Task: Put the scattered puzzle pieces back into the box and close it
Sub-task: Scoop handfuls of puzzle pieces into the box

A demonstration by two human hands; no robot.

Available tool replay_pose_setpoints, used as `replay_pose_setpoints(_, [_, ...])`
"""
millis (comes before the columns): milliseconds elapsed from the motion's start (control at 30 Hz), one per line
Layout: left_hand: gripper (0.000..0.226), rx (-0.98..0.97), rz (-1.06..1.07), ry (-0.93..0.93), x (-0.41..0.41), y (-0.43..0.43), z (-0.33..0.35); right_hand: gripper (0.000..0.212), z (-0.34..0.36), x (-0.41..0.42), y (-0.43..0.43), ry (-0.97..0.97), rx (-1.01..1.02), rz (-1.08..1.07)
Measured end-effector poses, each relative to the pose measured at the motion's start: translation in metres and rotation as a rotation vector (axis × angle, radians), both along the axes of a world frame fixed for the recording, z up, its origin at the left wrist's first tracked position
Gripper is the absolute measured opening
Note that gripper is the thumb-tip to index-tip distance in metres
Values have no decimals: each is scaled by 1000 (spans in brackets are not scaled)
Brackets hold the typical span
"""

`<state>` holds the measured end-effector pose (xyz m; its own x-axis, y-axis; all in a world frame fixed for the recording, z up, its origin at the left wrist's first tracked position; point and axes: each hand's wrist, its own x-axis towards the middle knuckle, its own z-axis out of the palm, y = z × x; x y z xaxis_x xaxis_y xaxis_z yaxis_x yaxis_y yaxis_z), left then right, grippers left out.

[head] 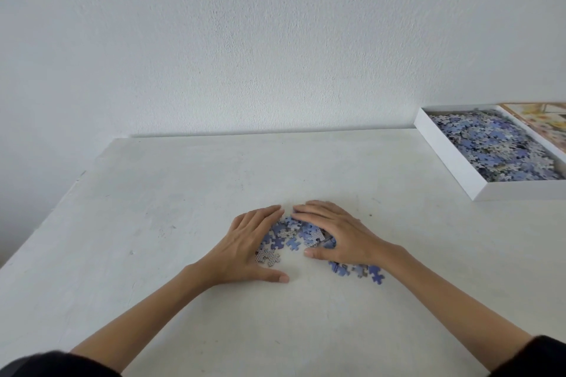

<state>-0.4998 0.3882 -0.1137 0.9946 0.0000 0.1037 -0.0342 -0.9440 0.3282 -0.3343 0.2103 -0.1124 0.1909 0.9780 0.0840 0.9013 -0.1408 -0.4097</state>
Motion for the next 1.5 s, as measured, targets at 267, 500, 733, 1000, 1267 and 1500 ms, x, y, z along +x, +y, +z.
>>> replay_pose_setpoints(267, [91, -12, -85, 8, 13, -3, 7, 57, 8, 10, -22, 113, 34, -18])
replay_pose_setpoints(500, [67, -6, -69, -64, 15, -4, 5, 85, 2, 1, -45, -51, -63, 19])
replay_pose_setpoints(733, [49, -47, -56, -119, 23, -6, 5, 41, -3, -2, -23, -101, 111, -117])
replay_pose_setpoints(1000, [33, -33, -31, -149, 23, -9, 7, 18, -2, -1, -13, -84, 202, -124])
replay_pose_setpoints(1267, [17, -184, -5, -156, 16, -12, 9, 7, 5, 7, -6, 198, 246, -165])
replay_pose_setpoints(1500, [18, -464, 28, -299, 20, -19, 16, 33, 26, 10, -3, 527, 286, -163])
